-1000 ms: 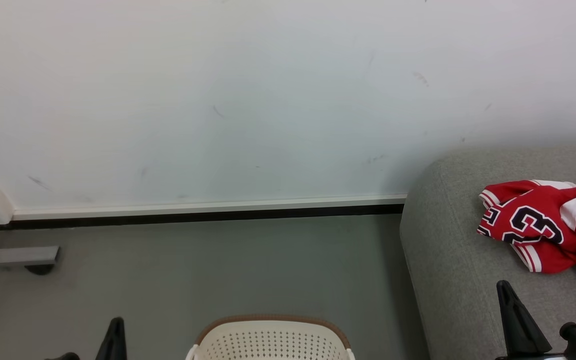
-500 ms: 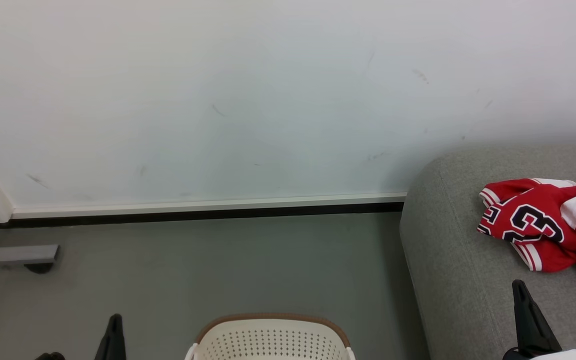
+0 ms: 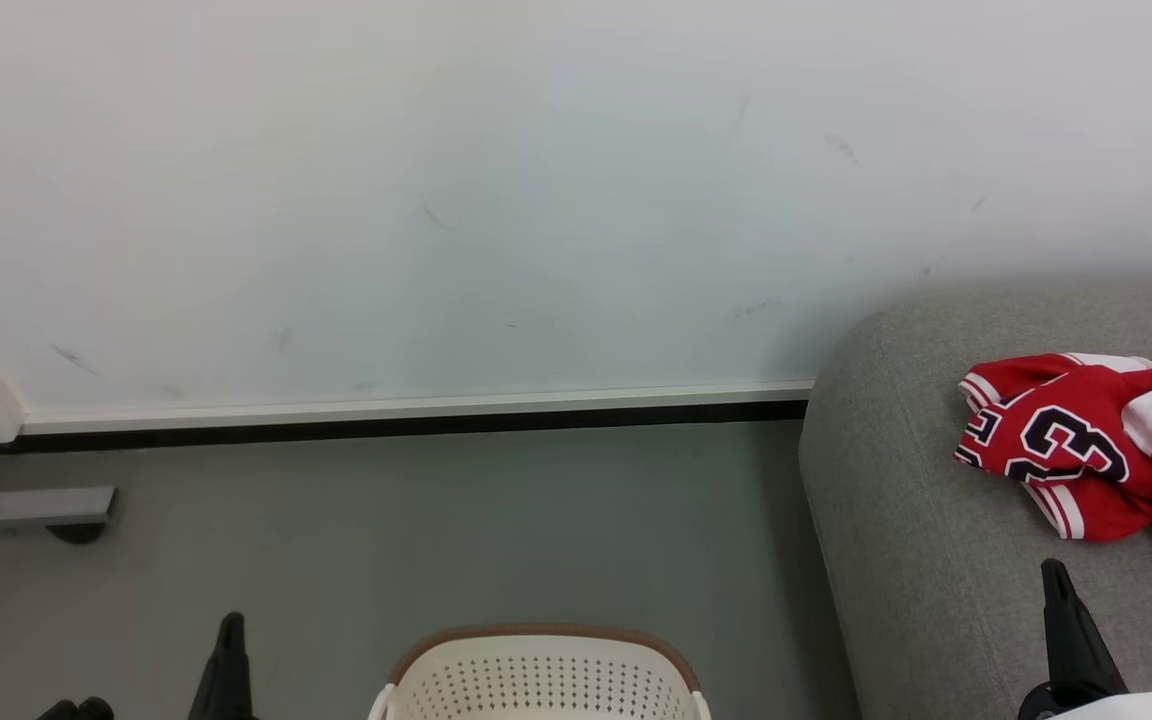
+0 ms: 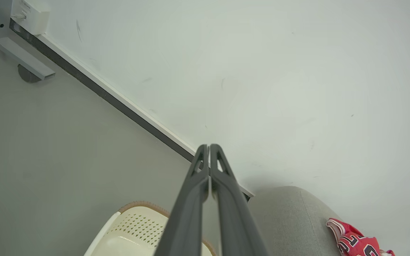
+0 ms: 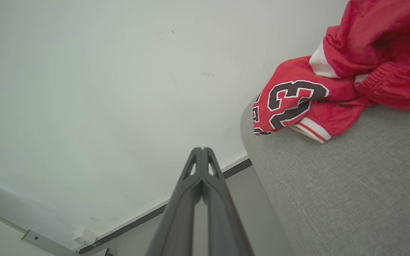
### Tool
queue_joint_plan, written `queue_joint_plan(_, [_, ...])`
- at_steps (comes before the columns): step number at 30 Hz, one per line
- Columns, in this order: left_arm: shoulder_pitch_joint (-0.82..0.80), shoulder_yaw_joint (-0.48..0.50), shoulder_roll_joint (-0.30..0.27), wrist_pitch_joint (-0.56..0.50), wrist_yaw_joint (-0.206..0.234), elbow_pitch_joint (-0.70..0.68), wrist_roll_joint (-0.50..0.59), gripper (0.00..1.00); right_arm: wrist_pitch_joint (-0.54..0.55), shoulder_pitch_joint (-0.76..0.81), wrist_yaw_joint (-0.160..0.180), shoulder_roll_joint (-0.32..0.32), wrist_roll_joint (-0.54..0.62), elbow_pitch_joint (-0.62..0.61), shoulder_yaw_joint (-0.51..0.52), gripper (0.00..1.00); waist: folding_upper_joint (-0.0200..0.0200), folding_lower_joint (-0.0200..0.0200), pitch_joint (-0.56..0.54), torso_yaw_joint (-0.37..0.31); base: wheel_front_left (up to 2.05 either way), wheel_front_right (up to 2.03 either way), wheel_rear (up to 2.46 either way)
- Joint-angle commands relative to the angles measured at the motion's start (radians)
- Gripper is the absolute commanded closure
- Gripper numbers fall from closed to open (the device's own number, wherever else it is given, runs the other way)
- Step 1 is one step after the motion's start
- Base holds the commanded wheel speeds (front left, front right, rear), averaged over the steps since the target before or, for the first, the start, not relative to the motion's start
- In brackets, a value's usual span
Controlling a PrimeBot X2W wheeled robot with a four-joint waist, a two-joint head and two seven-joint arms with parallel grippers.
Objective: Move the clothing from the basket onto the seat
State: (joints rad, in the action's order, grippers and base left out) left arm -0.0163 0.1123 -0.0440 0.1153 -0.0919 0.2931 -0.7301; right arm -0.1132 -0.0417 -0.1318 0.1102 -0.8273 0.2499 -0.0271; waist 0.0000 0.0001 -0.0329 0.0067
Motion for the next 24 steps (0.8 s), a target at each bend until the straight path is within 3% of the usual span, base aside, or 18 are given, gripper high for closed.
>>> queue_joint_plan(1, [-0.027,0.001,-0.007,-0.008,-0.004,-0.015,-0.04,1.0,0.006,-0.033,0.001,0.001,-0.033,-0.014,0.009,1.0,0.0,0.0,0.0,0.0,0.0,0.0,0.0])
queue_joint_plan(24, [-0.052,0.002,-0.008,-0.083,-0.017,-0.028,-0.324,1.0,0.081,-0.048,0.001,-0.019,-0.287,-0.013,0.055,1.0,0.0,0.0,0.009,-0.002,0.0,0.0,0.0])
